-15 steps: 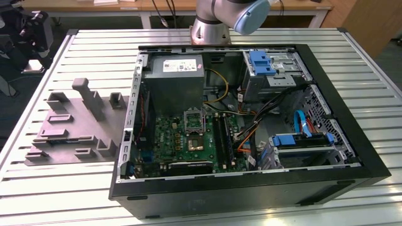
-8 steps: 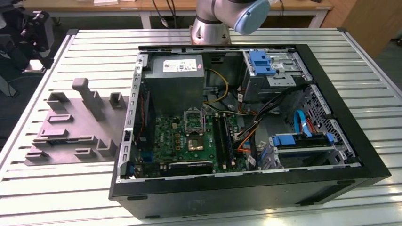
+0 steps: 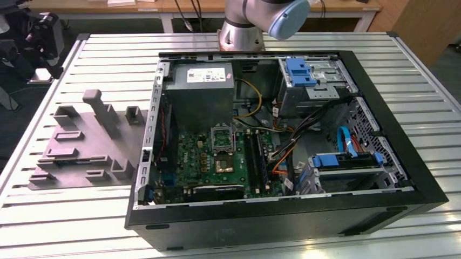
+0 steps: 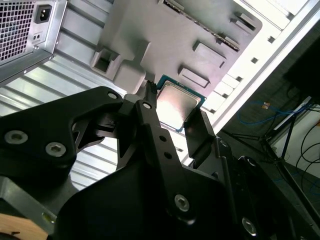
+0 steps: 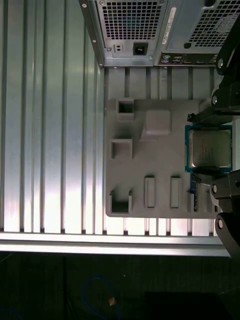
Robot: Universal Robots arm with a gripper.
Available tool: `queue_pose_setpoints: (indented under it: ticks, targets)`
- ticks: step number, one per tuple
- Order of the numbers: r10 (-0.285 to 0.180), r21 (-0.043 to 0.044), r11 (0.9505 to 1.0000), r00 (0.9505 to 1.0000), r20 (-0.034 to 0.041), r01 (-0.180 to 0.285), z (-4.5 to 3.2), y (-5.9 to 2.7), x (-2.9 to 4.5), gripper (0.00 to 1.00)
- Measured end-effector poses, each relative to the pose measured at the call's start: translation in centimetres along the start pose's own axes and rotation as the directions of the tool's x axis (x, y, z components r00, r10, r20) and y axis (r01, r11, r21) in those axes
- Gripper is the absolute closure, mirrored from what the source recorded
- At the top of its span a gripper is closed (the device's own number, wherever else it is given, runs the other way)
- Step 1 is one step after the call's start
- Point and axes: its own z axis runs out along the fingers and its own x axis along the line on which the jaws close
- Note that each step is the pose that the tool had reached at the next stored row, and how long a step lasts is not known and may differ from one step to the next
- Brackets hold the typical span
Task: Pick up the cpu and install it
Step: 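Pick up the cpu and move it towards the insertion slot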
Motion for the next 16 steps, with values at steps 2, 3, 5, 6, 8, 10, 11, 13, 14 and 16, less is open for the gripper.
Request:
queue_pose_setpoints:
  ticks: [2,3,5,6,8,10,11,13,14,16]
  targets:
    - [0.0,0.0,1.0,1.0,-0.0002,0.0,0.0,0.0,-0.06,0.53]
    - [0.0,0.0,1.0,1.0,-0.0002,0.0,-0.01,0.0,-0.09,0.53]
    - [0.0,0.0,1.0,1.0,-0.0002,0.0,-0.01,0.0,-0.15,0.53]
    - [0.0,0.0,1.0,1.0,-0.0002,0.0,0.0,0.0,-0.19,0.53]
    - [0.0,-0.0001,1.0,1.0,-0.0002,0.0,0.0,0.0,-0.25,0.53]
    - [0.0,0.0,1.0,1.0,-0.0001,0.0,0.0,0.01,-0.31,0.53]
    - [0.0,0.0,1.0,1.0,-0.0002,0.0,0.0,0.0,-0.35,0.53]
    - [0.0,-0.0001,1.0,1.0,-0.0001,0.0,0.0,0.0,-0.41,0.53]
    - [0.0,0.0,1.0,1.0,-0.0001,0.0,0.0,0.0,-0.44,0.53]
    - [0.0,0.0,1.0,1.0,-0.0001,0.0,0.0,0.01,-0.5,0.53]
